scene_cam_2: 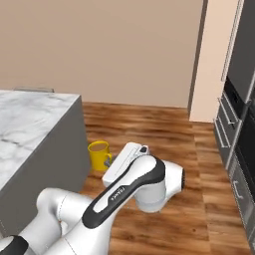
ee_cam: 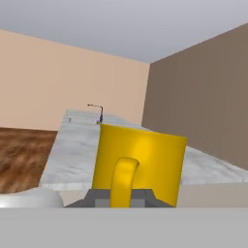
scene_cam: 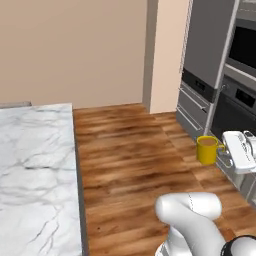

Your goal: Pick up the brewed coffee from the coffee machine and place it next to the breakfast plate on the dining counter.

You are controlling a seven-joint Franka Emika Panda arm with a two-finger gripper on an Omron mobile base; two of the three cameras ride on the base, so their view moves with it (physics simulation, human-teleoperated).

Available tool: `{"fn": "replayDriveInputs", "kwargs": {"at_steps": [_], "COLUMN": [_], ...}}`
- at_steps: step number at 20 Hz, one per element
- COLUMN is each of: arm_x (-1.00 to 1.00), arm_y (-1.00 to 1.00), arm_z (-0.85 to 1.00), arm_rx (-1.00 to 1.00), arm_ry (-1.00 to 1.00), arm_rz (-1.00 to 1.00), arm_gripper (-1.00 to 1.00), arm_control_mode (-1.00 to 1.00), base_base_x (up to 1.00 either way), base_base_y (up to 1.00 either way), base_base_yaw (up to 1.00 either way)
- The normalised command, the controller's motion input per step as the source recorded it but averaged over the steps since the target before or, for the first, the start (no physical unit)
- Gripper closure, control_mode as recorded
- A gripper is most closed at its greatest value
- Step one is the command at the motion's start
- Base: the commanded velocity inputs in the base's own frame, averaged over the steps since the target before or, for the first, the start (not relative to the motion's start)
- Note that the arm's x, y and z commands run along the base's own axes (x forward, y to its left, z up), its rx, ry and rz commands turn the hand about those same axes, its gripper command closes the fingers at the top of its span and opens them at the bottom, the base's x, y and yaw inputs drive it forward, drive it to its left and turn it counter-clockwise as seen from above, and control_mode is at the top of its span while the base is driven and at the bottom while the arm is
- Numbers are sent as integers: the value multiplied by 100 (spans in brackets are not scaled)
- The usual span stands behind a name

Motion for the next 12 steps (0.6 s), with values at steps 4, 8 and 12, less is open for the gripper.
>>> {"fn": "replayDriveInputs", "kwargs": {"at_steps": [4,8,12], "arm_x": [0,0,0], "arm_y": [0,0,0], "arm_z": [0,0,0], "arm_rx": [0,0,0], "arm_ry": [0,0,0], "arm_rz": [0,0,0], "arm_gripper": [100,100,100], "arm_control_mode": [100,100,100], "base_base_x": [100,100,100], "base_base_y": [0,0,0], "base_base_yaw": [19,21,21]}}
